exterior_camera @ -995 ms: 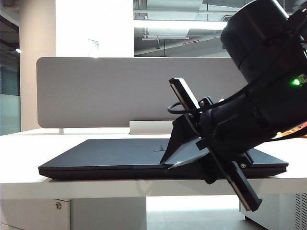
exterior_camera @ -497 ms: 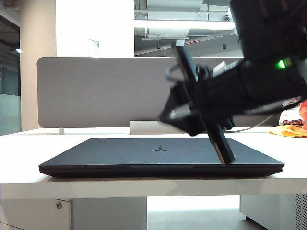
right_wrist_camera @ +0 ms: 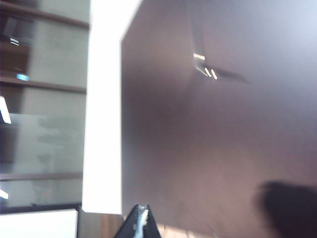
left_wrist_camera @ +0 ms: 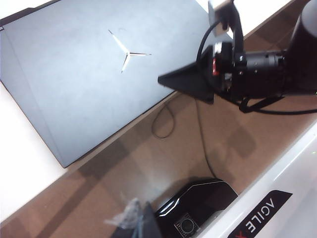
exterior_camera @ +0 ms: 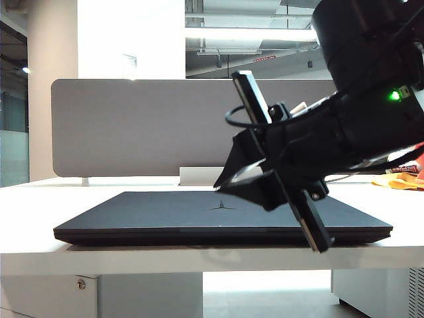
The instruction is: Open the lid of the laptop and use the keypad to enter the password "123".
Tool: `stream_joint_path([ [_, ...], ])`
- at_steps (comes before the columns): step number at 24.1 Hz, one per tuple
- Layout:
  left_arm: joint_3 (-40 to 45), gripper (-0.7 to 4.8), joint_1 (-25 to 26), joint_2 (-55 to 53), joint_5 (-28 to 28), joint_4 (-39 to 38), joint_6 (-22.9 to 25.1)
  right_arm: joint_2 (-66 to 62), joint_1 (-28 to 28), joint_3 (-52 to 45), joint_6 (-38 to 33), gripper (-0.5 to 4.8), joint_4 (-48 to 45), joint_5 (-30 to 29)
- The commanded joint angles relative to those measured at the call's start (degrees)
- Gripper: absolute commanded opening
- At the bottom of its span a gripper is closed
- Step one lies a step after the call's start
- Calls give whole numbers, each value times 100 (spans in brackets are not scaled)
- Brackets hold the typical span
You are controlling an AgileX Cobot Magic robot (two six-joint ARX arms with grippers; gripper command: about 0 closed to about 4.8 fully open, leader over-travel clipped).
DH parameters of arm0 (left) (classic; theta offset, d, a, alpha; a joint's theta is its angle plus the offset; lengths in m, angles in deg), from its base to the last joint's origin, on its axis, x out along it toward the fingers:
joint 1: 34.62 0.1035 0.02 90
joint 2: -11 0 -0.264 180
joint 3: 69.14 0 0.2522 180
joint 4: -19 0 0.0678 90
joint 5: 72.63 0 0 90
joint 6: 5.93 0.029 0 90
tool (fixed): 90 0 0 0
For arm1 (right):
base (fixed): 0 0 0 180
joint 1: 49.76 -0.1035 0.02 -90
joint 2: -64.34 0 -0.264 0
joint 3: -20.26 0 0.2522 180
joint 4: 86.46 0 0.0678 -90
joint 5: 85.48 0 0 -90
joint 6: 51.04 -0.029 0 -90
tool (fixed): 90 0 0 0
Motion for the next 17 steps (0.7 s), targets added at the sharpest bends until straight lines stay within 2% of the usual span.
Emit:
stream_joint_path([
  [1,9,-6,-7,7,-20,9,46,11,-127,9,-225,-3,157,-31],
  [5,9,-6,-7,7,-17,9,48,11,-146,9,-413,10,369,-79],
  [10,9,-6,-7,7,-17,9,90,2,-146,9,-678,116,691,-129],
  [17,9,-6,-7,7,-17,15,92,-31,-140,9,-837,119,785,125],
])
